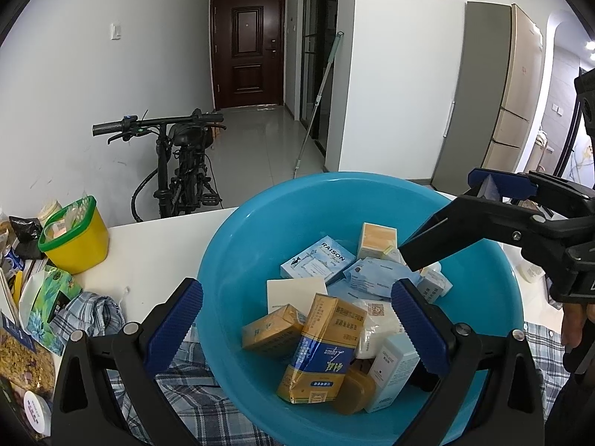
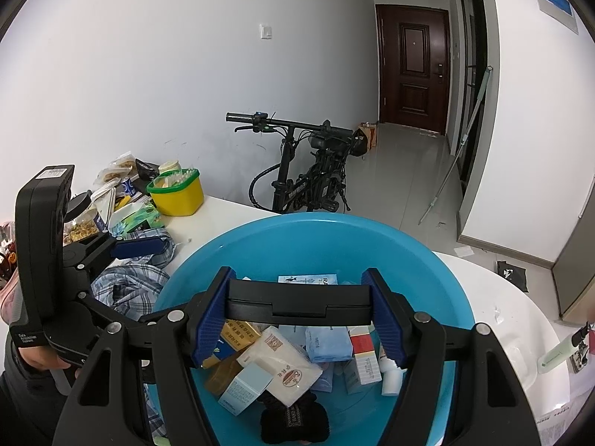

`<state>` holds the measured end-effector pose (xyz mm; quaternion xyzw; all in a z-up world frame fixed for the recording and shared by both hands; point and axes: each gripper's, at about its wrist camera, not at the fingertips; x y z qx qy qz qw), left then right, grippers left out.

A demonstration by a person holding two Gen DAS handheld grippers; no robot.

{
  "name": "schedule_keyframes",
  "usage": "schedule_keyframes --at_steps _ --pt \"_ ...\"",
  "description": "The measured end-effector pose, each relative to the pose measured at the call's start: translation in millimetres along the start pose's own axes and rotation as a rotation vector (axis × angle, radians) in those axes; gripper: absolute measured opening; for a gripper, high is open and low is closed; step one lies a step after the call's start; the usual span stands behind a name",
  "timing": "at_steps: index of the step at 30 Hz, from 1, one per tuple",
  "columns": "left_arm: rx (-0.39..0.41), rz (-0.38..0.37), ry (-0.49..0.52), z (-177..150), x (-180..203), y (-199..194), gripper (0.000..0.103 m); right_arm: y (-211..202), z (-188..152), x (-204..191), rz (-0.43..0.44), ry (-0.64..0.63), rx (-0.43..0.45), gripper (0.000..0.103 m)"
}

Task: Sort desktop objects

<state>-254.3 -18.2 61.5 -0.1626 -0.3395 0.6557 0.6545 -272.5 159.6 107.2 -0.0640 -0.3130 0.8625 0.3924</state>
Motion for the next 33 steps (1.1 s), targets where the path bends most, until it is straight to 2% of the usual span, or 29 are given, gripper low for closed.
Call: schedule_keyframes --at_steps 33 --pt "-0.006 0.001 0.008 -1.4 0.9 -2.4 0.103 2.2 -2.3 -2.0 0.005 -0.005 -0.005 0.069"
Point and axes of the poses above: each gripper's, at about its wrist camera, not at the fingertips, and y roughly the way its jaws point, x to its right, z to its top, and after that the axes turned 15 degrees about -y, right-handed
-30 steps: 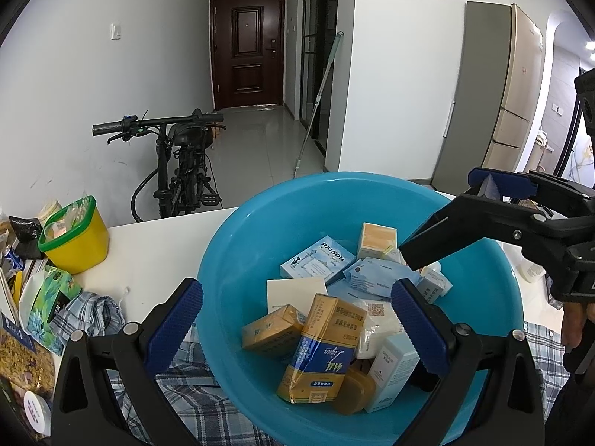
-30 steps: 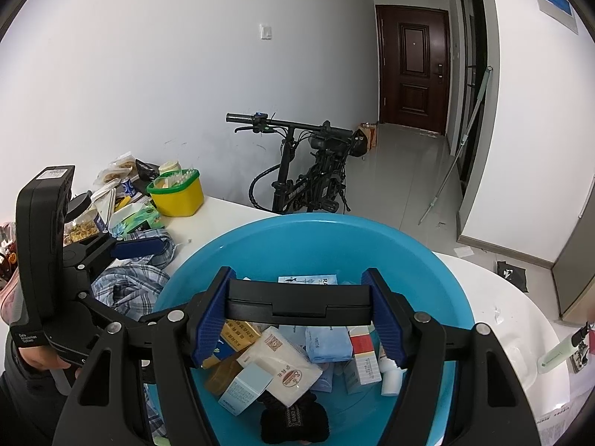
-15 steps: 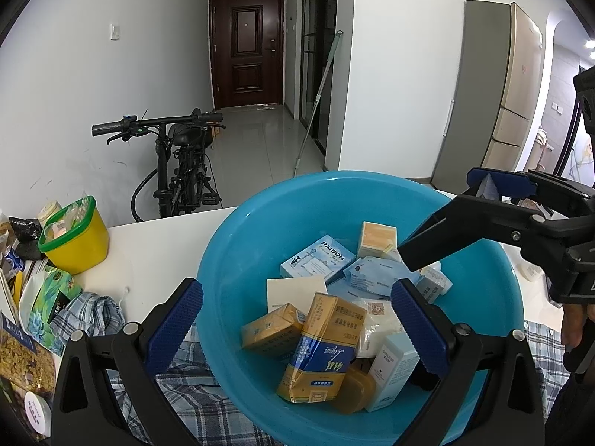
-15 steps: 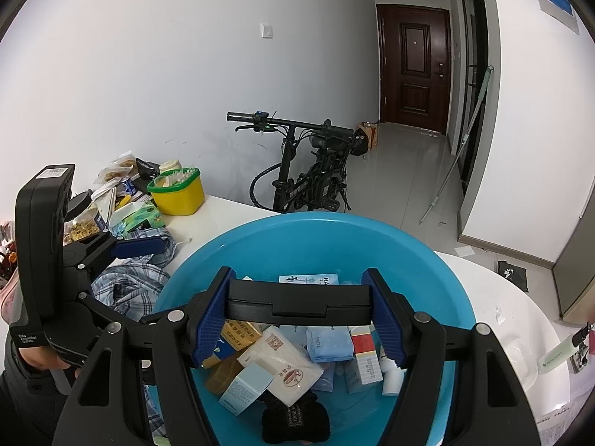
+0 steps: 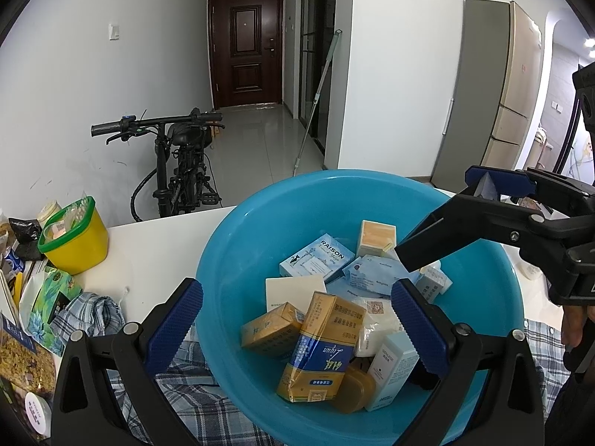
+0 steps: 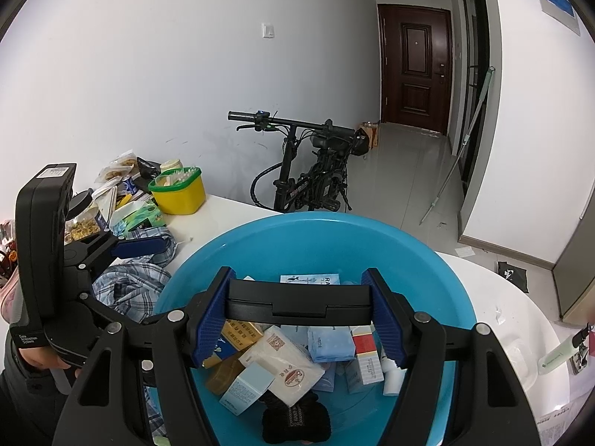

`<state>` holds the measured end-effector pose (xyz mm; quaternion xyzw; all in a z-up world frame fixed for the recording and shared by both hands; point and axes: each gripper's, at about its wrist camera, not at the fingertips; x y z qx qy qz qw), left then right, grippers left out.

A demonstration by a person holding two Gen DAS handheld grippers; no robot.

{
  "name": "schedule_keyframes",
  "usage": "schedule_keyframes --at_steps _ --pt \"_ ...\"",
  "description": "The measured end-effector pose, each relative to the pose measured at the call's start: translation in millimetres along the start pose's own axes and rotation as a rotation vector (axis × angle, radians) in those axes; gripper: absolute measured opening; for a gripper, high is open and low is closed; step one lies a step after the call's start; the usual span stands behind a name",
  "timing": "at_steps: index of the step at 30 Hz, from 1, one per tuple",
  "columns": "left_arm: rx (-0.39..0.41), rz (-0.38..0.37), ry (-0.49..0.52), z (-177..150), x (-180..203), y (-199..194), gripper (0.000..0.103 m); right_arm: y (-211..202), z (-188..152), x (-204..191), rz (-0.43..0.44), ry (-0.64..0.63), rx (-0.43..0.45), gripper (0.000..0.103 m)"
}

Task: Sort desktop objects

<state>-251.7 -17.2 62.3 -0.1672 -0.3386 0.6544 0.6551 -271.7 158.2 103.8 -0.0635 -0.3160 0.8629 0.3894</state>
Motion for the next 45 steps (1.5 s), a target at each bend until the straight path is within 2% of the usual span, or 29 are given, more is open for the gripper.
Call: schedule_keyframes --at_steps 17,19,20,21,24,45 --pt "0.000 0.001 0.001 0 0 1 0.103 -1 1 0 -0.009 0.003 0.004 0.069" --pt "0.000 0.001 0.001 0 0 1 0.103 -3 2 1 -0.016 0.010 0.009 0.076" --pt "0.000 0.000 0.001 0 0 1 0.103 -4 2 1 -0.017 0.016 0.012 0.094" --pt "0.000 0.000 0.000 0 0 1 0.103 -5 2 1 -0.026 0.014 0.017 0.103" --pt "0.001 0.000 0.000 0 0 1 0.103 -5 3 2 -0.060 0.010 0.009 0.103" --pt "0.004 -0.002 -0.004 3 -3 -2 0.103 6 3 -4 -0.062 0.009 -0.031 0.103"
Point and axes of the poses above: each gripper's, at about its wrist camera, not at the fingertips, and y roughly the way its jaws point, x to its right, z to its top, and after that the axes turned 15 degrees about -y, right-handed
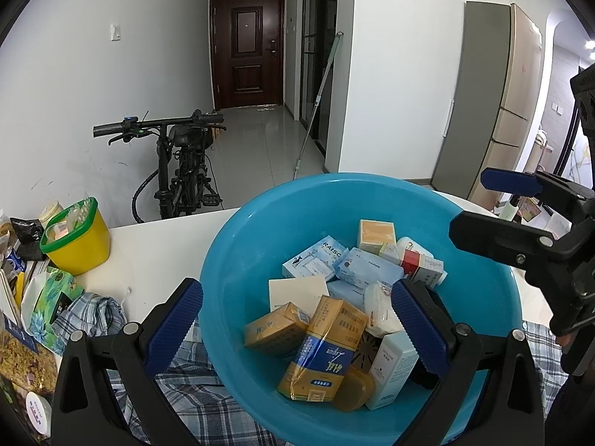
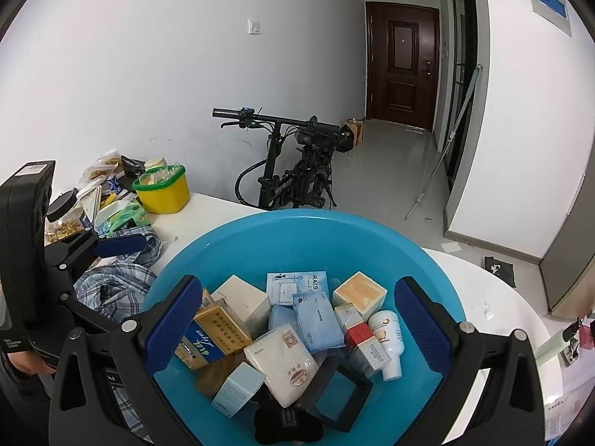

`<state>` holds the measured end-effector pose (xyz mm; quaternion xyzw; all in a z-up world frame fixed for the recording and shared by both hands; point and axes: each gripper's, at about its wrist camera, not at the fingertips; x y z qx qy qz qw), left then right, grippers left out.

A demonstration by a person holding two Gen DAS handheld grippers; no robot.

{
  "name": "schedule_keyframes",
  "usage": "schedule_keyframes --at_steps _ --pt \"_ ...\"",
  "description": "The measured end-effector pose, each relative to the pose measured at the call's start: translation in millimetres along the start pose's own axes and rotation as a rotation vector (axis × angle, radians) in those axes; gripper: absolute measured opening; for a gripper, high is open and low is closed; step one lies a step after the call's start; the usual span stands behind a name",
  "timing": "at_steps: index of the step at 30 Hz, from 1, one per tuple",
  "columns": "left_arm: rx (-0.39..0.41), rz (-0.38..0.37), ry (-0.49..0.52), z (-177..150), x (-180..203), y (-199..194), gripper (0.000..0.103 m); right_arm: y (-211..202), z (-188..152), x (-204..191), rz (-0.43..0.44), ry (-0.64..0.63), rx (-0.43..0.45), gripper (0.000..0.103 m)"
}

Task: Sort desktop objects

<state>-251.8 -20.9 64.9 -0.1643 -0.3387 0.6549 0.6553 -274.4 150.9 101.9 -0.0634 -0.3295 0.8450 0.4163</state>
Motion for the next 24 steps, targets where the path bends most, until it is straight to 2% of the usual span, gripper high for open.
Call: schedule_keyframes --at_steps 24 --pt "0.014 -0.004 0.015 -0.8 7.0 -3.8 0.103 -2.6 -1.5 -4.0 0.012 -0.012 -0.003 0.103"
Point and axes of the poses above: each gripper's, at about its wrist camera, not at the fingertips, and y roughly the way its jaws point, x to its right, z to its top, and after that the axes turned 15 degrees about -y, right-handed
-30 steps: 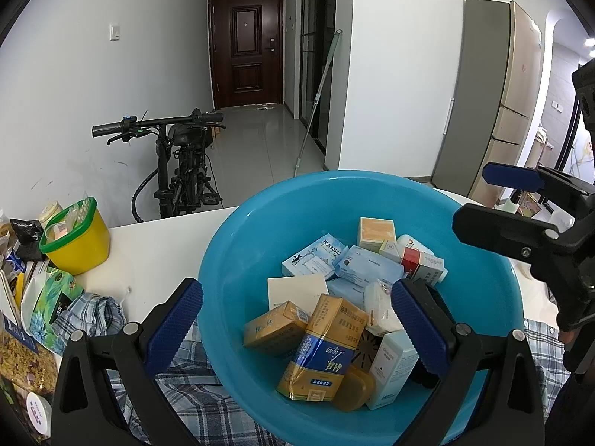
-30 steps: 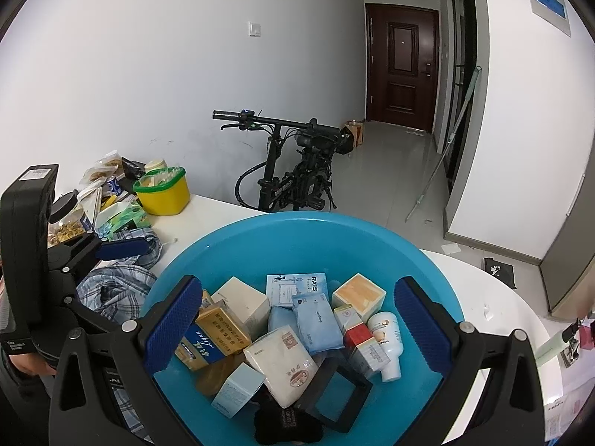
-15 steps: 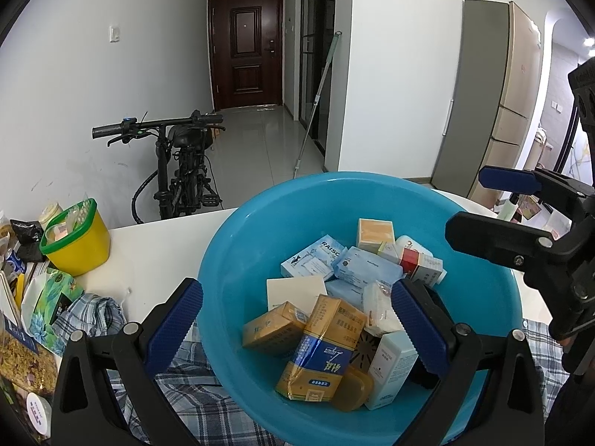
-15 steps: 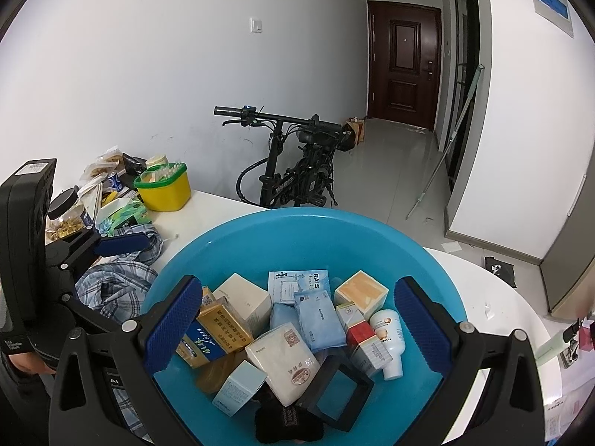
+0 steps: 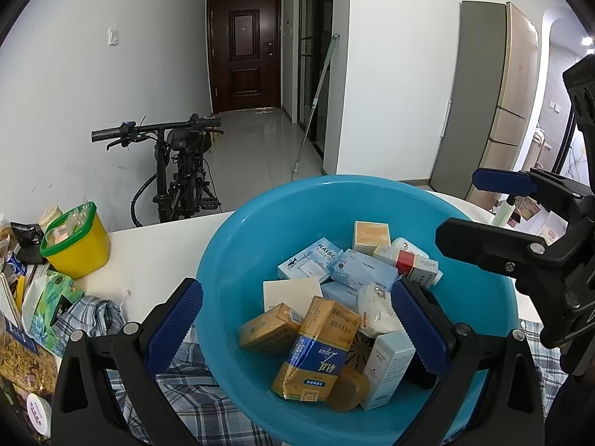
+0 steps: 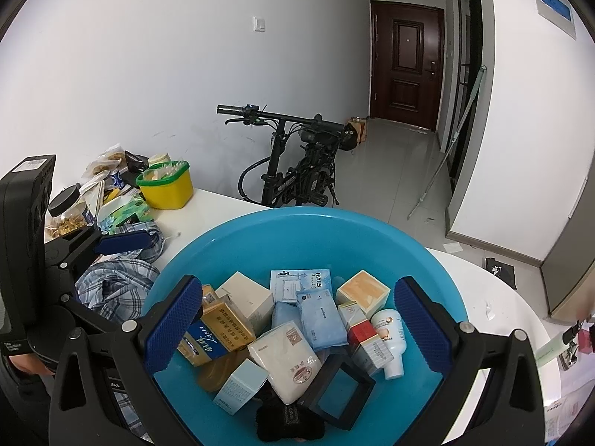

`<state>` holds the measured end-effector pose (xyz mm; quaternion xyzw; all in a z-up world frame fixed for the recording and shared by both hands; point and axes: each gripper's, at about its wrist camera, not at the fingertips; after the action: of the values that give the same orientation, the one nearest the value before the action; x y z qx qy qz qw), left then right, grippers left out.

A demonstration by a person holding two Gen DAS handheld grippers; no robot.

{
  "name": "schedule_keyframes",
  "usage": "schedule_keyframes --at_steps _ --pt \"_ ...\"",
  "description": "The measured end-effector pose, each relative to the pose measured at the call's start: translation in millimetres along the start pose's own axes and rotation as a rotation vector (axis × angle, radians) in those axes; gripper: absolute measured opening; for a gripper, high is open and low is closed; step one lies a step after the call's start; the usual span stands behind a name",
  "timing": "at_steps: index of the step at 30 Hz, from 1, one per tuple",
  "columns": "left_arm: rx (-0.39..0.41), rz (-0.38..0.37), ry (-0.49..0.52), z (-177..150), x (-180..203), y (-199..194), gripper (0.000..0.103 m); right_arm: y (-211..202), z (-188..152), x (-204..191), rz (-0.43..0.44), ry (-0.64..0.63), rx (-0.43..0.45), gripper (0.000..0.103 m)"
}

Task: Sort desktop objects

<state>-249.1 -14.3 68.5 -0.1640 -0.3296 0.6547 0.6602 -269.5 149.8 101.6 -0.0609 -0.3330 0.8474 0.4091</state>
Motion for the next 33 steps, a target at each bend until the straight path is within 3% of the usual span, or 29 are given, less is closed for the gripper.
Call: schedule_keyframes --at_steps 12,22,33 --pt "0.027 0.013 -0.014 -13 -7 -34 0.103 -8 1 7 0.016 0.022 0.022 0.103" --pt "0.039 0.008 -0.024 -64 -27 -74 0.103 -17 3 6 0.024 0.020 0.047 0.103" --pt "-0.023 -0.011 -0.033 -107 -43 -49 0.103 -14 5 1 0.022 0.004 0.035 0.103"
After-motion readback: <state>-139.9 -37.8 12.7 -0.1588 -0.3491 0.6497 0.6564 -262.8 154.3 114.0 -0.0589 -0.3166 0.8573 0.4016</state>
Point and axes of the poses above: each gripper's, at about its wrist camera, not at the fingertips, and y roughly the way its jaws point, x to its right, z to its top, and after that the axes turned 15 degrees about -y, right-handed
